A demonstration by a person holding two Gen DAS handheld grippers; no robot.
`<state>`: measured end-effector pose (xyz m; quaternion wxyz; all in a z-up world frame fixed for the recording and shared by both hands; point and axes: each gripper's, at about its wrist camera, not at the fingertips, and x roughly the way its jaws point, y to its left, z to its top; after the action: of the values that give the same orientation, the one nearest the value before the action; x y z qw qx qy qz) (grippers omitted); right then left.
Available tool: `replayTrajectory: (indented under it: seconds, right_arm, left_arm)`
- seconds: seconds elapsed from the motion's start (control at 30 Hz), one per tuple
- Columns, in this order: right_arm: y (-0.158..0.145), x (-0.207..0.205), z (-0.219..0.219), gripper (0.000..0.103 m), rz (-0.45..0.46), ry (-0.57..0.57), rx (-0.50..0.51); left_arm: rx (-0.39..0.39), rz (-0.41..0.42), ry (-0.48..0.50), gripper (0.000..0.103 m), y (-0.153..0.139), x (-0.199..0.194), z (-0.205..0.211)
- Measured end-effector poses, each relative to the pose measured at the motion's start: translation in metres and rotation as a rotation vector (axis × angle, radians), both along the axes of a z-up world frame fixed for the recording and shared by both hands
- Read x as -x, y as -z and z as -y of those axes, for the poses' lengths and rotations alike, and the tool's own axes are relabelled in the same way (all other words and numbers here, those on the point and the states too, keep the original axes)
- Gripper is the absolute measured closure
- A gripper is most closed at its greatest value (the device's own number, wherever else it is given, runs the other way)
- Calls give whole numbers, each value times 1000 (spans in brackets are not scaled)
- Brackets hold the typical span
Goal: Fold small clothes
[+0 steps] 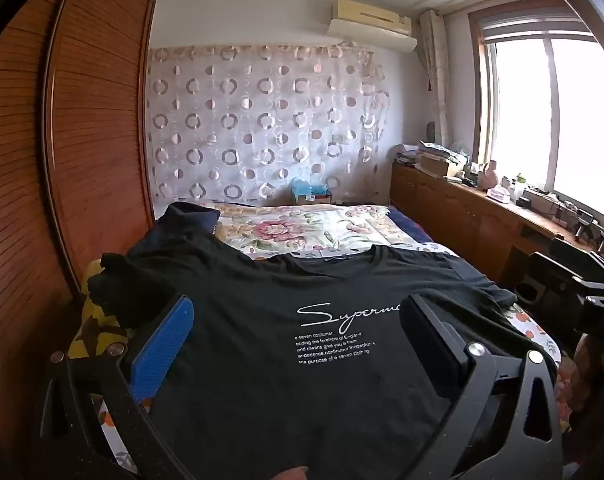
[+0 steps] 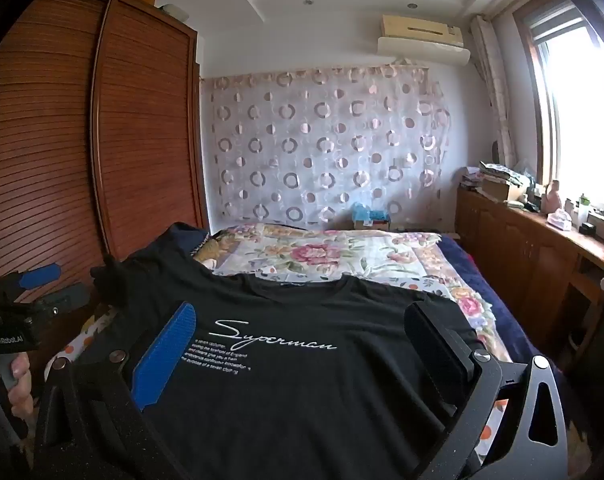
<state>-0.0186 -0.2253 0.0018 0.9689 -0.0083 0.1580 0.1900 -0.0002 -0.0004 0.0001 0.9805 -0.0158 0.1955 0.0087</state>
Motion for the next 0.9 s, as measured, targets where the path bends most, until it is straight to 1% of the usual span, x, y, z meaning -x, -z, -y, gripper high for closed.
replayTrajectory:
  seconds: [0.13,0.27,0.4,0.47,0.7,0.77,0.9]
  right_arm:
    - [1,-2,3,0,5,3,-8]
    - [-1,3,2,0,17,11,-6]
    - [-1,4,3,0,14,10,-10]
    - [-1,4,2,0,13,11,-9]
    - [-4,7,6,0,9,7,-3]
    - [1,2,-1,0,5,14,0]
    - [0,2,0,0,4,13,5]
  left_arm:
    - [-17,-8,-14,0,2,-4,2]
    - [-9,-10,-13,0,4,-3,1]
    - [-21,-10,-11,0,7,-11,4]
    - [-7,5,-17,0,2,-2,-1]
    - [-5,7,-16,0,1,-5,-2]
    - [-5,8,-16,0,1,-5,-2]
    - [-7,9,-16,0,1,-4,-2]
